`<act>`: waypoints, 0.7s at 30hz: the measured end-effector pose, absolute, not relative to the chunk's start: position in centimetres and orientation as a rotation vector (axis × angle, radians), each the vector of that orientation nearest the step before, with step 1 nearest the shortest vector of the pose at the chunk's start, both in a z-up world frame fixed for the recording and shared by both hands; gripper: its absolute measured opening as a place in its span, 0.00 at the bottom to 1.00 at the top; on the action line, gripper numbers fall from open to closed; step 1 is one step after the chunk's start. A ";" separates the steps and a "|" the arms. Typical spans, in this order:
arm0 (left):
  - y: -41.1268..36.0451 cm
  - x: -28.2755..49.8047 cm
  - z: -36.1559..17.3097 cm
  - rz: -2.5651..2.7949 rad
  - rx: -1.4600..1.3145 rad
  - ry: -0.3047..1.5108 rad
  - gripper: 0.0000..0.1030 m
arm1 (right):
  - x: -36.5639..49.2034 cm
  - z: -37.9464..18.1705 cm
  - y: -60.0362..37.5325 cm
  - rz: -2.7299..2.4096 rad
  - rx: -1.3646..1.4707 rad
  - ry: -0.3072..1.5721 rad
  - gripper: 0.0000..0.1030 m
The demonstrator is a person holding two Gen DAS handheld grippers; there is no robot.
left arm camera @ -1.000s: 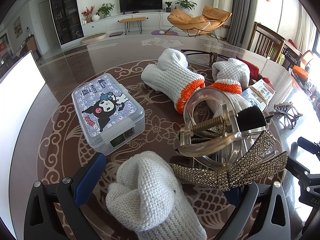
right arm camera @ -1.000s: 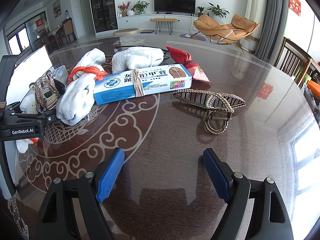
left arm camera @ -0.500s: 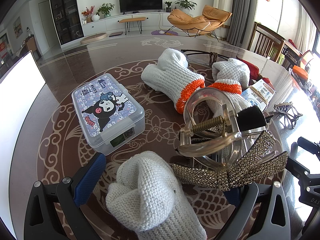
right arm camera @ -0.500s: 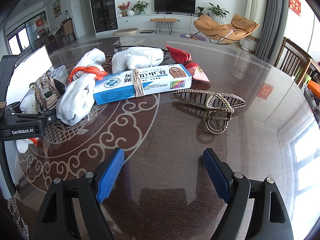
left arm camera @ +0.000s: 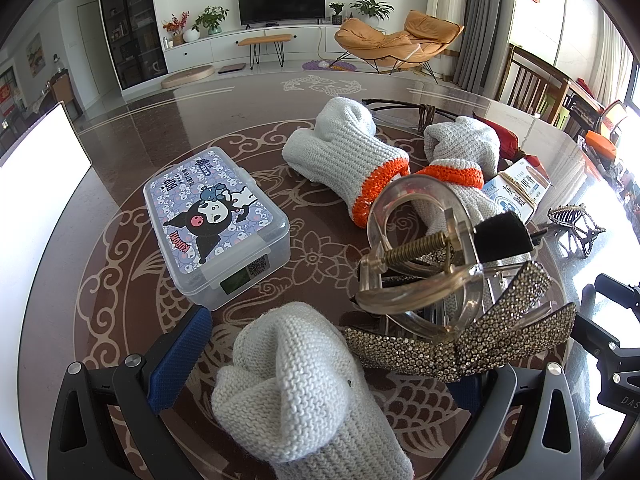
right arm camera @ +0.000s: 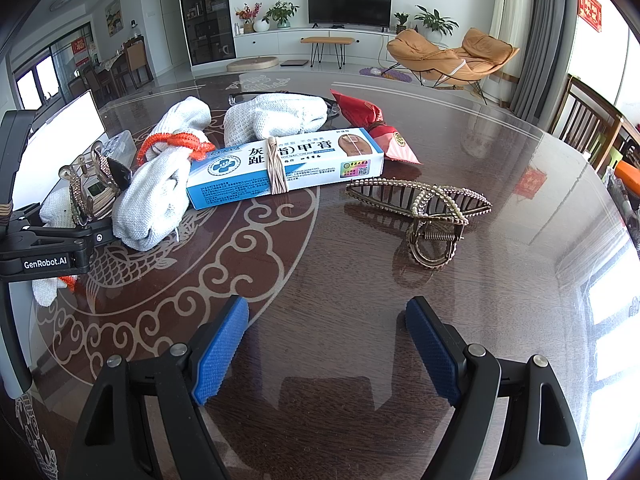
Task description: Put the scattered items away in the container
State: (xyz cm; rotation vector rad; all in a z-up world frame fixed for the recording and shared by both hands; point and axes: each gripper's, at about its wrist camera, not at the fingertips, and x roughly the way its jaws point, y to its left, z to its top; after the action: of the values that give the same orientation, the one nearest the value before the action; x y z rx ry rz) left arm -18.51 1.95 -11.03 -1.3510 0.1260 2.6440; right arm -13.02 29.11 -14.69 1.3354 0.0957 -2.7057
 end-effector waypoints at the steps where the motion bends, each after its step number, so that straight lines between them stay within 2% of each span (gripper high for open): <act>1: 2.0 -18.5 -11.0 2.644 -1.351 0.126 1.00 | -13.0 -14.7 29.1 -2.706 1.335 0.096 0.80; 21: 1.9 -18.5 -11.0 2.644 -1.351 0.126 1.00 | -13.0 -14.8 29.1 -2.706 1.335 0.096 0.80</act>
State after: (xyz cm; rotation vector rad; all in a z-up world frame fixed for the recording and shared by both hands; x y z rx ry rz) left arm -18.51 1.95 -11.03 -1.3510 0.1260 2.6439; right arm -13.03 29.07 -14.78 1.3354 0.0957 -2.7057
